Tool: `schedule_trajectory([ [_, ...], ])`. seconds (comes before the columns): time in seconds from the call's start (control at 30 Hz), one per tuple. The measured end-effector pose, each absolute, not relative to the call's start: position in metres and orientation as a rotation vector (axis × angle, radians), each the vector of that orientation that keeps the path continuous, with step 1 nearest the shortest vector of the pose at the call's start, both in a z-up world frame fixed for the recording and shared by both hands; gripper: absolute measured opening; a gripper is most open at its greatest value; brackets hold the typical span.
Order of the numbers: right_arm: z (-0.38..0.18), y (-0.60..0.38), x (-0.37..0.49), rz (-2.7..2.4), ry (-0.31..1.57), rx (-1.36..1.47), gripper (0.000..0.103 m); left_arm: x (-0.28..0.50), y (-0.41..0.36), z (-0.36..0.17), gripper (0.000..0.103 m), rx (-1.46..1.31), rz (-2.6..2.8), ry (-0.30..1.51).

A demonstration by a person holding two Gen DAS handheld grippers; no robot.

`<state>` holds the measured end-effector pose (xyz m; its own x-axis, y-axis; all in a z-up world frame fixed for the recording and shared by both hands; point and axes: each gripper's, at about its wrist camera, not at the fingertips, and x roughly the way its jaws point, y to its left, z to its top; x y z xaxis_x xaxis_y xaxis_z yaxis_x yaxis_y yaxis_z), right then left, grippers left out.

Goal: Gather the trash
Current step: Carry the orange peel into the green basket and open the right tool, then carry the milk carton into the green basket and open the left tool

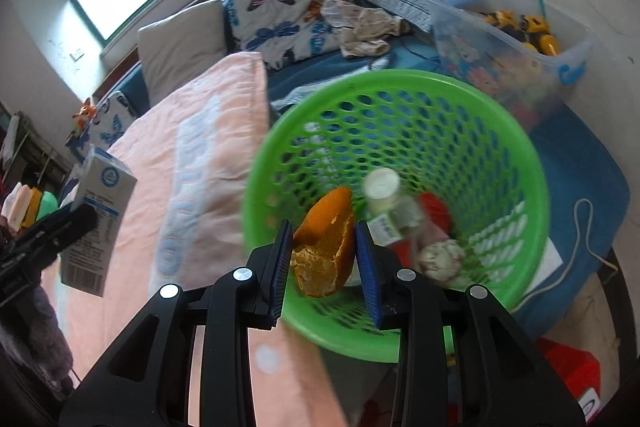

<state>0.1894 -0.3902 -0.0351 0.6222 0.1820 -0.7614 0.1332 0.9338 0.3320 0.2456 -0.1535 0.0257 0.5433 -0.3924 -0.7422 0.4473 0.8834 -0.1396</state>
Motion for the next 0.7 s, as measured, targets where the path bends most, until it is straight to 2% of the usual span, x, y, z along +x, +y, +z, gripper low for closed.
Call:
schedule_trajectory([
  [0.23, -0.047, -0.414, 0.181, -0.031, 0.913, 0.376, 0.036, 0.247, -0.188, 0.024, 0.067, 0.085, -0.546, 0.869],
  [0.27, -0.048, -0.415, 0.181, -0.038, 0.912, 0.375, 0.038, 0.247, -0.191, 0.024, 0.067, 0.086, -0.55, 0.871],
  [0.33, -0.049, -0.421, 0.179, -0.052, 0.908, 0.378, 0.05, 0.25, -0.2, 0.023, 0.067, 0.087, -0.559, 0.875],
  [0.6, -0.046, -0.43, 0.169, -0.065, 0.887, 0.379, 0.053, 0.256, -0.229, 0.014, 0.067, 0.085, -0.597, 0.894],
  [0.7, -0.044, -0.432, 0.162, -0.068, 0.877, 0.379, 0.058, 0.259, -0.241, 0.006, 0.067, 0.09, -0.603, 0.909],
])
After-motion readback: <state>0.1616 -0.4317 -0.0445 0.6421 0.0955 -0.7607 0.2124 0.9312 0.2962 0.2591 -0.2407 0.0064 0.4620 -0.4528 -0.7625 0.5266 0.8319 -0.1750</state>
